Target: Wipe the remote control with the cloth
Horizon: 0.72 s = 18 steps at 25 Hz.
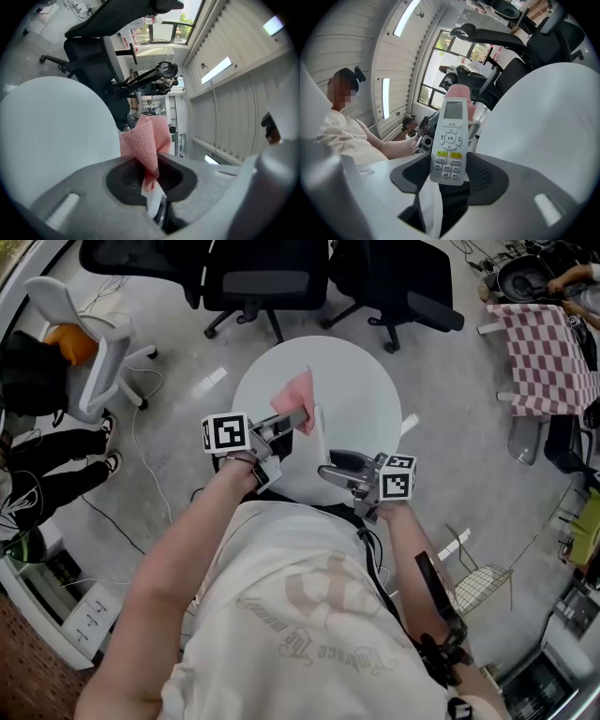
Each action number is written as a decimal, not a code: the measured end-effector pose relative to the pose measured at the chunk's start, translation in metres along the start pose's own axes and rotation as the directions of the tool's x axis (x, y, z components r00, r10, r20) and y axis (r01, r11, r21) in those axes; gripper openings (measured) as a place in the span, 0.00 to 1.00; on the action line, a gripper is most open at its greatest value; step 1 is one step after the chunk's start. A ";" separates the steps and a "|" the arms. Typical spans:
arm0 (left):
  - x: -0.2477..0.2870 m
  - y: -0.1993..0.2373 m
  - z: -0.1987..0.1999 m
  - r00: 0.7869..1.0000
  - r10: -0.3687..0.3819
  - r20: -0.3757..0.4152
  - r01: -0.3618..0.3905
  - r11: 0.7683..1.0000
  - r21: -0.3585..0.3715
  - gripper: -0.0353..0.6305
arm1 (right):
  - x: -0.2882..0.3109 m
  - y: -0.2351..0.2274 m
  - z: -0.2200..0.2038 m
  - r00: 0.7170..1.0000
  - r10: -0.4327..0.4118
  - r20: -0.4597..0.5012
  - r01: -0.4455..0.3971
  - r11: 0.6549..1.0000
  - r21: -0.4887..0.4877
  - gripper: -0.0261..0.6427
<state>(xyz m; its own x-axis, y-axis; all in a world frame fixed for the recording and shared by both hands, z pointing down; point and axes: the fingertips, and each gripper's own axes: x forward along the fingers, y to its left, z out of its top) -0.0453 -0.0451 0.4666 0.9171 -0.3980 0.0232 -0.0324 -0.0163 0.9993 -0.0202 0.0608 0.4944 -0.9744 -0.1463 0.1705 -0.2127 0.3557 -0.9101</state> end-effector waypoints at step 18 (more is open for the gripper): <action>0.000 0.035 -0.059 0.967 0.154 -0.204 -0.149 0.988 0.037 0.11 | -0.006 -0.009 0.009 0.999 -0.011 0.041 0.012 1.000 -0.007 0.40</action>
<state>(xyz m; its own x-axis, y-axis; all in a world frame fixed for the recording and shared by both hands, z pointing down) -0.0228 0.0082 0.5028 0.9628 -0.2002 0.1817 -0.1835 0.0098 0.9830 -0.0117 0.0502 0.4986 -0.9682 -0.1876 0.1653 -0.2244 0.3600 -0.9056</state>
